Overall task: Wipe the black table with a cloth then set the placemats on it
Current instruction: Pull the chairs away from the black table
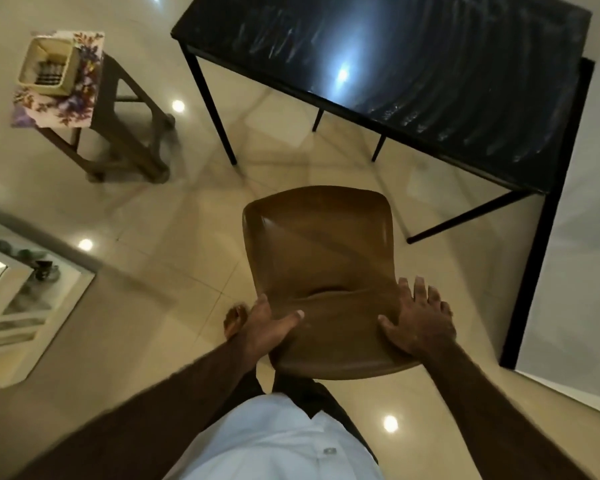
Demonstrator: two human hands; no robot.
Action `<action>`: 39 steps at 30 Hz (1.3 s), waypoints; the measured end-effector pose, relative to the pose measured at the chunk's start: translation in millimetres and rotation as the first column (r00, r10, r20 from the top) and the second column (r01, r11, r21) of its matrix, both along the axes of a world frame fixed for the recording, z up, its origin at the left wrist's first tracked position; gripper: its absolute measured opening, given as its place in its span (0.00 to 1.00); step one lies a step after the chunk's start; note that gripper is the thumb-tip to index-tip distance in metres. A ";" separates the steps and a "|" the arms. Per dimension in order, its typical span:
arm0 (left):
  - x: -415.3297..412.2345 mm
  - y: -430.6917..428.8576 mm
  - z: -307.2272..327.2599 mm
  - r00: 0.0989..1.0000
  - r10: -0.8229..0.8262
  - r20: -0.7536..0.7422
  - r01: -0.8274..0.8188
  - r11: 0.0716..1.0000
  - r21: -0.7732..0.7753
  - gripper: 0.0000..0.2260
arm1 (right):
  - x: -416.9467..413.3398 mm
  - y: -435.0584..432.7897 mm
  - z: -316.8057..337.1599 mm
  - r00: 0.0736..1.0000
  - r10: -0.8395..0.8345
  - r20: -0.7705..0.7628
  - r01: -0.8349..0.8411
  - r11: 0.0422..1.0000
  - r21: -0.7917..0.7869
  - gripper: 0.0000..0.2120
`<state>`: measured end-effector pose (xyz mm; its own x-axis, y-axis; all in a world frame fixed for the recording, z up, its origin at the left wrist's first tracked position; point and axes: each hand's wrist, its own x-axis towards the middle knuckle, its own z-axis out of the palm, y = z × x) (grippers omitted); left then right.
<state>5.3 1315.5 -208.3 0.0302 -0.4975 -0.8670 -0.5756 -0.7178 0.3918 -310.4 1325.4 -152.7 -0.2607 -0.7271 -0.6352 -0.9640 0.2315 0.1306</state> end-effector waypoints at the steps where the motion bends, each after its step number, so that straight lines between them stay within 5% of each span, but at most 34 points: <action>1: -2.8 2.6 4.8 0.997 0.063 -0.032 -0.062 0.998 0.031 0.52 | -3.3 1.1 -1.8 1.000 -0.007 0.003 0.007 1.000 0.025 0.51; 4: -11.0 8.9 15.0 0.972 0.200 -0.122 -0.189 0.978 0.093 0.46 | -13.4 3.7 -8.3 0.997 -0.070 0.018 0.068 0.994 0.086 0.50; 10: -22.8 17.9 9.8 0.949 0.315 -0.001 -0.314 0.944 0.102 0.46 | -41.4 9.8 -31.6 0.969 -0.234 0.080 0.220 0.964 0.152 0.51; 15: -21.7 17.4 6.7 0.802 0.596 -0.046 -0.564 0.780 0.271 0.22 | -52.2 -4.4 -30.4 0.905 -0.387 0.175 0.349 0.912 0.214 0.38; 18: -17.6 23.8 -6.9 0.740 0.671 -0.056 -0.607 0.701 0.376 0.24 | -64.7 -16.4 -31.4 0.772 -0.578 0.264 0.518 0.813 0.266 0.31; 21: -15.2 26.1 -16.9 0.716 0.695 -0.068 -0.609 0.669 0.427 0.27 | -78.3 -19.4 -35.6 0.524 -0.796 0.304 0.695 0.606 0.388 0.28; 25: -17.0 21.6 -13.3 0.723 0.689 -0.055 -0.601 0.667 0.441 0.24 | -86.2 -14.2 -48.2 0.348 -0.910 0.226 0.752 0.415 0.512 0.35; 29: -14.4 9.0 -10.9 0.736 0.677 -0.007 -0.602 0.660 0.450 0.22 | -76.8 -19.3 -40.1 0.304 -0.911 0.280 0.763 0.408 0.501 0.26; 34: 0.1 -32.3 23.3 0.828 0.560 0.003 -0.531 0.784 0.321 0.08 | -61.8 -25.7 -36.2 0.175 -0.924 0.340 0.784 0.340 0.519 0.23; 39: 18.5 -84.5 34.9 0.882 0.470 -0.026 -0.452 0.861 0.231 0.09 | -39.6 -37.2 0.7 0.163 -0.908 0.387 0.803 0.350 0.483 0.16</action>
<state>23.8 1231.1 -173.4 0.1376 -0.2476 -0.9590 -0.1317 -0.9642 0.2300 -350.0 1288.2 -152.0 -0.2621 -0.1650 -0.9508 -0.0460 0.9863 -0.1585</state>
